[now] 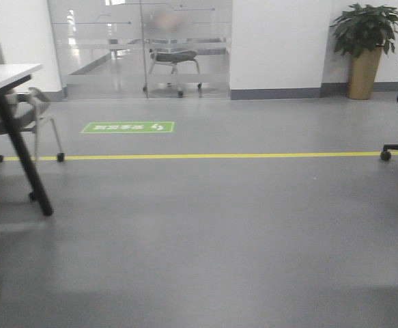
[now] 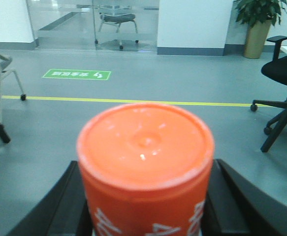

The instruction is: Grab orange capacitor from left shelf to right conveyor

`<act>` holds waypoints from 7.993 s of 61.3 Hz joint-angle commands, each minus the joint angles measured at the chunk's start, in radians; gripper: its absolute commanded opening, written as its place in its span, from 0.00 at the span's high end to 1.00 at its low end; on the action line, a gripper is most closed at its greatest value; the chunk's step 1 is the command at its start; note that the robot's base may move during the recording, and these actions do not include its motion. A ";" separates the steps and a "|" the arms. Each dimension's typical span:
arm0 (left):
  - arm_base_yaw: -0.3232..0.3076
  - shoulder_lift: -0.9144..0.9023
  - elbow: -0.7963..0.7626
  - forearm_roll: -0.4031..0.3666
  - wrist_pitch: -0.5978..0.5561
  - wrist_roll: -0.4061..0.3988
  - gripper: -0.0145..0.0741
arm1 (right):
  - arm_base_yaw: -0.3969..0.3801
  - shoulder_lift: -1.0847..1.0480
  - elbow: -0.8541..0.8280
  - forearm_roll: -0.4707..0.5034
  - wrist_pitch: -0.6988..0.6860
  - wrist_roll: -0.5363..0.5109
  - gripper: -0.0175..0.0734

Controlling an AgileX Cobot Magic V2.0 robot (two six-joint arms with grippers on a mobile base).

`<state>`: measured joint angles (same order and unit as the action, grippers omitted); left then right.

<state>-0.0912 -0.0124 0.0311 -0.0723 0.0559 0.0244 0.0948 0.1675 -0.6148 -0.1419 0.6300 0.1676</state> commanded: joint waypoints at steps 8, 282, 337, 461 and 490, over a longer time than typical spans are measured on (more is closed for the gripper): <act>-0.006 -0.013 -0.004 -0.002 -0.085 0.000 0.98 | 0.002 0.015 -0.028 -0.016 -0.090 -0.003 0.77; -0.006 -0.013 -0.004 -0.002 -0.085 0.000 0.98 | 0.071 1.216 -0.032 -0.009 -1.252 -0.003 0.77; -0.006 -0.013 -0.004 -0.002 -0.085 0.000 0.98 | 0.011 1.672 -0.033 -0.009 -1.692 -0.074 0.76; -0.006 -0.013 -0.004 -0.002 -0.085 0.000 0.98 | 0.083 0.308 -0.033 -0.009 -0.279 0.099 0.77; -0.006 -0.013 -0.004 -0.002 -0.085 0.000 0.98 | -0.031 0.138 0.103 0.088 -0.292 -0.096 0.77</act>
<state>-0.0912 -0.0124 0.0311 -0.0723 0.0559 0.0244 0.0968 0.3458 -0.5420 -0.0974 0.4332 0.1153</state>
